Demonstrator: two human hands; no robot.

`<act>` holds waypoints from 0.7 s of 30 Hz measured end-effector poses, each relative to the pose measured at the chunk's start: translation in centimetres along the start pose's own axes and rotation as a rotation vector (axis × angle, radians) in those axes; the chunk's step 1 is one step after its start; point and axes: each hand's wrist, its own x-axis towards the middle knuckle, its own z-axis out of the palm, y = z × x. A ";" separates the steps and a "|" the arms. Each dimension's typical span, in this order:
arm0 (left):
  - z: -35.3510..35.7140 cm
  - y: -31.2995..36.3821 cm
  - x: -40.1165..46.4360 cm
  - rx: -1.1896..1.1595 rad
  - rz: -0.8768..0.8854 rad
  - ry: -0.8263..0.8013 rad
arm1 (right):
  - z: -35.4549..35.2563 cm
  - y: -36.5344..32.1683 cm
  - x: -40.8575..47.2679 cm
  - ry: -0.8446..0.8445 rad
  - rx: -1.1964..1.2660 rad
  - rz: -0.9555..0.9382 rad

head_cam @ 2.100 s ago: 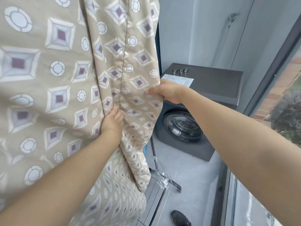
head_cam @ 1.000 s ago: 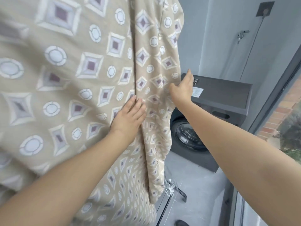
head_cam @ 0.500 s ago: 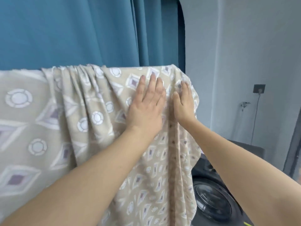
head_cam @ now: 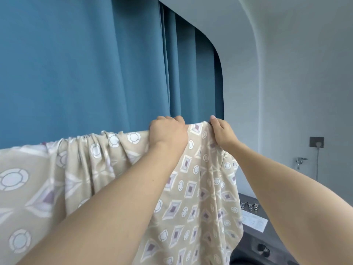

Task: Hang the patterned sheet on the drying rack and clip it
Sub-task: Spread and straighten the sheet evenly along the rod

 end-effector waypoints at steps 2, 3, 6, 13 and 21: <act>0.0 0.6 0.5 0.006 0.024 0.008 | 0.3 0.2 0.3 -0.014 0.051 0.030; -0.1 1.0 0.6 0.008 0.037 0.012 | 0.6 0.4 0.5 -0.027 0.060 0.031; -0.1 2.0 0.8 0.006 0.071 0.007 | 1.2 0.5 0.9 -0.023 0.056 0.011; 0.0 0.4 0.1 0.049 0.064 0.004 | 2.3 -0.9 1.6 -0.004 0.080 -0.082; -1.7 -2.4 -0.6 -0.022 0.066 -0.095 | 3.0 -1.9 1.0 0.014 0.068 -0.049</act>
